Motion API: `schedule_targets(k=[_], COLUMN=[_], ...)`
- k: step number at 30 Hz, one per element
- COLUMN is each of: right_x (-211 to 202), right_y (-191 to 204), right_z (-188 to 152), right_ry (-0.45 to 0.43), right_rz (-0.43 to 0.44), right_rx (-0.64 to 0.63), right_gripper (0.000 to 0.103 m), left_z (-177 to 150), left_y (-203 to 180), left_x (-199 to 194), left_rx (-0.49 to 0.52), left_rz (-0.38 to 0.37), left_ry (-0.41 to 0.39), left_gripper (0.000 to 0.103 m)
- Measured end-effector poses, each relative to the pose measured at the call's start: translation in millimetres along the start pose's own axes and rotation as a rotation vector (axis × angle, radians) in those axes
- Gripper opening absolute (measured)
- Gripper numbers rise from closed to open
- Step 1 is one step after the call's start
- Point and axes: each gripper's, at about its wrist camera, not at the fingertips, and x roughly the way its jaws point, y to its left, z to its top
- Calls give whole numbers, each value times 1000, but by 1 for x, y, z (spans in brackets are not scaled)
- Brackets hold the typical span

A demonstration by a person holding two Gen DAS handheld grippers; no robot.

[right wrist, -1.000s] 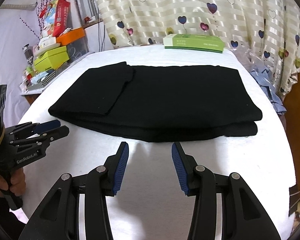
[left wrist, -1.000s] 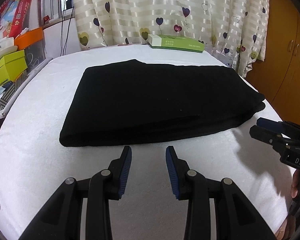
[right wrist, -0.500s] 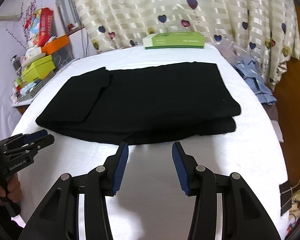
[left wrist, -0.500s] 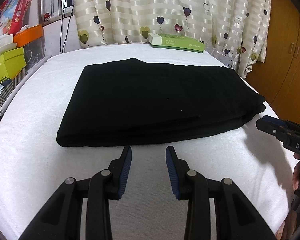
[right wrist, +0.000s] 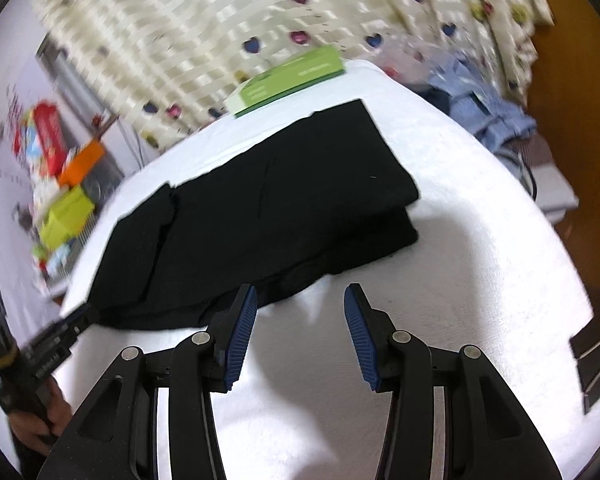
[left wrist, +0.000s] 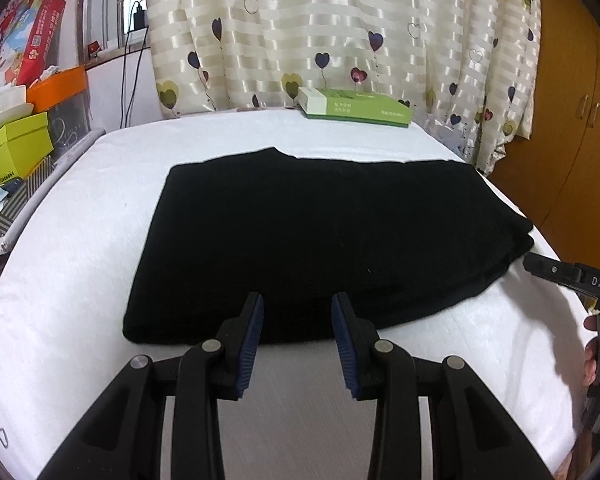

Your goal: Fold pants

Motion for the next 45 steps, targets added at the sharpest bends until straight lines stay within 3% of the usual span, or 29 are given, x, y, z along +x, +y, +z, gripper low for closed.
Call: schedule_targets(k=[6, 9, 21, 26, 30, 38, 45], right_x=[5, 9, 2, 9, 11, 13, 25], right_y=[-29, -33, -30, -34, -33, -23, -28], right_z=[9, 14, 10, 19, 23, 19, 37], right_ry=[-24, -24, -100, -120, -126, -98, -113], right_rz=[114, 134, 31, 31, 15, 29, 35], right_rx=[233, 280, 325, 342, 342, 309, 330], right_gripper=[47, 48, 52, 52, 52, 54, 54], left_z=[9, 10, 5, 4, 4, 3, 3], left_y=[6, 9, 9, 5, 1, -1, 0], left_x=[11, 17, 27, 27, 29, 29, 30], left_rx=[-14, -27, -33, -16, 6, 17, 21], left_rz=[21, 21, -12, -8, -6, -3, 0], left_ry=[-6, 5, 54, 59, 66, 69, 69], left_gripper=[38, 38, 38, 38, 45, 46, 47])
